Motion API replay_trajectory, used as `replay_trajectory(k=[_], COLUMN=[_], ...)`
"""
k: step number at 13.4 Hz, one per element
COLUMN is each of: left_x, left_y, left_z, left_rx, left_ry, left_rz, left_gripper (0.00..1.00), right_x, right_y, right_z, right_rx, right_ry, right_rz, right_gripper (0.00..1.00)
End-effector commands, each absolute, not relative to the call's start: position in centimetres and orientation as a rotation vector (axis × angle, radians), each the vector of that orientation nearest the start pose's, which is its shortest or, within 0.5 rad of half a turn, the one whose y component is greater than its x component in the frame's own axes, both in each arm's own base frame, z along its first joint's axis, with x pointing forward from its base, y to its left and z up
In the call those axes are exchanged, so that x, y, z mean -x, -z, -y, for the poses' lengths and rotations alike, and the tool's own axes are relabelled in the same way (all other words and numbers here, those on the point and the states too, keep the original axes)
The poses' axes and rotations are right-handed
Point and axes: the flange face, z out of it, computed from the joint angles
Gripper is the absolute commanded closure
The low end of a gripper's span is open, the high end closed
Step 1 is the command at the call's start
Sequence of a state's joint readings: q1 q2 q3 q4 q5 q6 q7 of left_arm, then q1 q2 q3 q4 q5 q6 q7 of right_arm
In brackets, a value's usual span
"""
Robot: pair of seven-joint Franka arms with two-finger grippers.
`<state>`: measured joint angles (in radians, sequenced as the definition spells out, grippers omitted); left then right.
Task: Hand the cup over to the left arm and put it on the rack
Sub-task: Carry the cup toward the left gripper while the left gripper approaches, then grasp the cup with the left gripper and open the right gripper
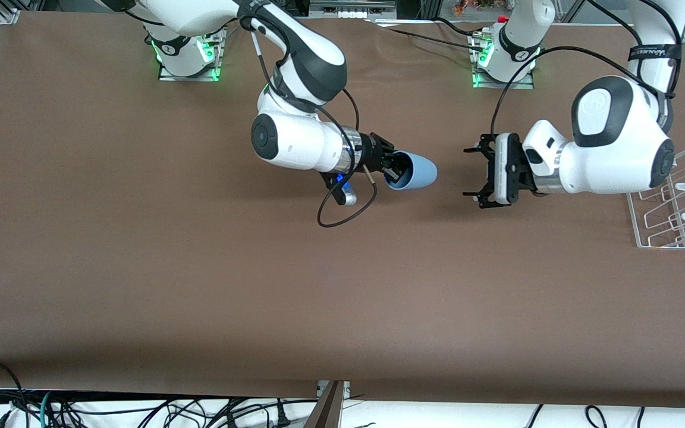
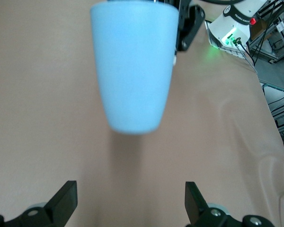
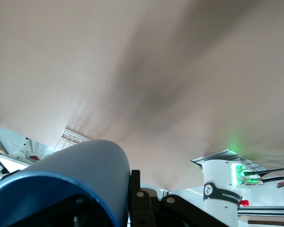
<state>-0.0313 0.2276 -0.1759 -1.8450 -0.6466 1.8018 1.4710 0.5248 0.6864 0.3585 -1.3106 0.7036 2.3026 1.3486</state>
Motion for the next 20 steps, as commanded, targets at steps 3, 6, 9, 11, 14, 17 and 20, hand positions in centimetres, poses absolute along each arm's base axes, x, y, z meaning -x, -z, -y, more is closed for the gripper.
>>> replay_trajectory(k=[3,6,9,11,14,17,20], left_x=[-57.1,-56.5,-56.0,-55.7,-55.7,-55.7,-55.9], left_y=[-39.0,-39.2,-39.8,-40.0,-40.1,-40.5,-40.3], left_z=[18.6,21.1,23.6,24.6,25.1,24.9,24.5], left_rx=[-1.836,-1.822,-1.848,-1.869,-1.864,-1.872,-1.874], left_ry=[-0.295,-0.302,-0.308,-0.295,-0.31,-0.309,-0.303], left_rz=[1.585,1.605,1.588,1.56,1.576,1.581,1.573], left_gripper=[0.0,0.0,0.0,0.0,0.43,0.87,1.0], right_x=[-52.6,-52.6,-52.6,-52.4,-52.4,-52.4,-52.4], right_y=[-40.4,-40.6,-40.6,-40.6,-40.6,-40.6,-40.7], right_z=[-56.1,-56.3,-56.3,-56.5,-56.5,-56.5,-56.5], right_rx=[2.083,2.071,2.068,2.07,2.07,2.07,2.069], right_ry=[-0.752,-0.733,-0.736,-0.738,-0.738,-0.738,-0.737], right_rz=[-1.149,-1.149,-1.156,-1.153,-1.153,-1.153,-1.152], right_gripper=[1.0,1.0,1.0,1.0,1.0,1.0,1.0])
